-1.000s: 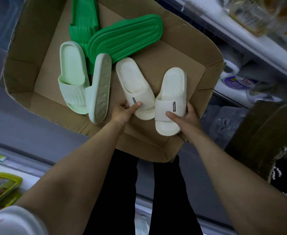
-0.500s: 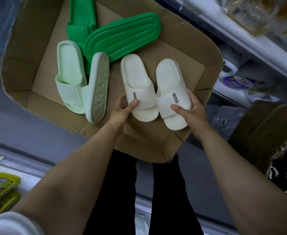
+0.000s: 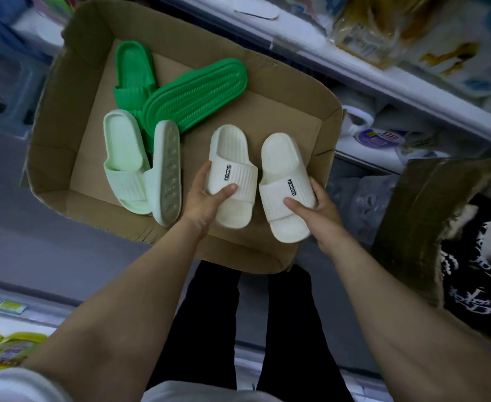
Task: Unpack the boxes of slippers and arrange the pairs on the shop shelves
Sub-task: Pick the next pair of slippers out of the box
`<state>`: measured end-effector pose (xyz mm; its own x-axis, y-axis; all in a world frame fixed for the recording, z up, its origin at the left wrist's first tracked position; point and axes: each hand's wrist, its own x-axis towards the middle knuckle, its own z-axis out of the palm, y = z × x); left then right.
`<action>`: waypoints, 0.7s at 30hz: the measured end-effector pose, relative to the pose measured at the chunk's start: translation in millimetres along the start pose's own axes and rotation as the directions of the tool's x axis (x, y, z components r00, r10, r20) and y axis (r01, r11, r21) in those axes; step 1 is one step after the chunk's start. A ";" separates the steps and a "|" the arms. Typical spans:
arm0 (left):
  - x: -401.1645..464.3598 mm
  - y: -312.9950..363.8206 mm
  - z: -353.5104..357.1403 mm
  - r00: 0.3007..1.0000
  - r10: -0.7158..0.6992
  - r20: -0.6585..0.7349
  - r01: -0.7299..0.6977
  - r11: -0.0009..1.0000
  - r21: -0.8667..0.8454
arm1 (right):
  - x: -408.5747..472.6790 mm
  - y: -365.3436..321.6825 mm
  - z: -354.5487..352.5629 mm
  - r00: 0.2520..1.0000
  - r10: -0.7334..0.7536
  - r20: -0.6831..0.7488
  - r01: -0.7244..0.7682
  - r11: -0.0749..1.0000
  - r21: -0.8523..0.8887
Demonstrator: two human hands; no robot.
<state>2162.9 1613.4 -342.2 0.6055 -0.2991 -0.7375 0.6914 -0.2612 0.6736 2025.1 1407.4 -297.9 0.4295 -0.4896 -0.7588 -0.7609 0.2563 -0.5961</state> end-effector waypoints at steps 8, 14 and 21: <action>-45.3 34.5 -5.4 0.995 0.095 -0.002 -0.095 0.994 0.056 | -39.0 -21.3 -12.7 0.998 -0.065 -0.016 0.066 0.991 0.117; -94.8 52.4 35.8 0.971 0.212 0.108 -0.220 0.973 0.065 | -80.6 -22.0 -63.6 0.975 -0.207 -0.075 0.218 0.956 0.198; -200.1 49.8 157.8 0.883 0.389 0.264 -0.400 0.916 -0.011 | -168.3 26.2 -194.9 0.898 -0.348 -0.269 0.423 0.851 0.312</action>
<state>2013.9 1515.4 -153.4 0.6992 -0.6077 -0.3766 0.3960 -0.1092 0.9117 1838.1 1334.0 -134.7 0.5197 -0.7531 -0.4035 -0.3136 0.2712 -0.9100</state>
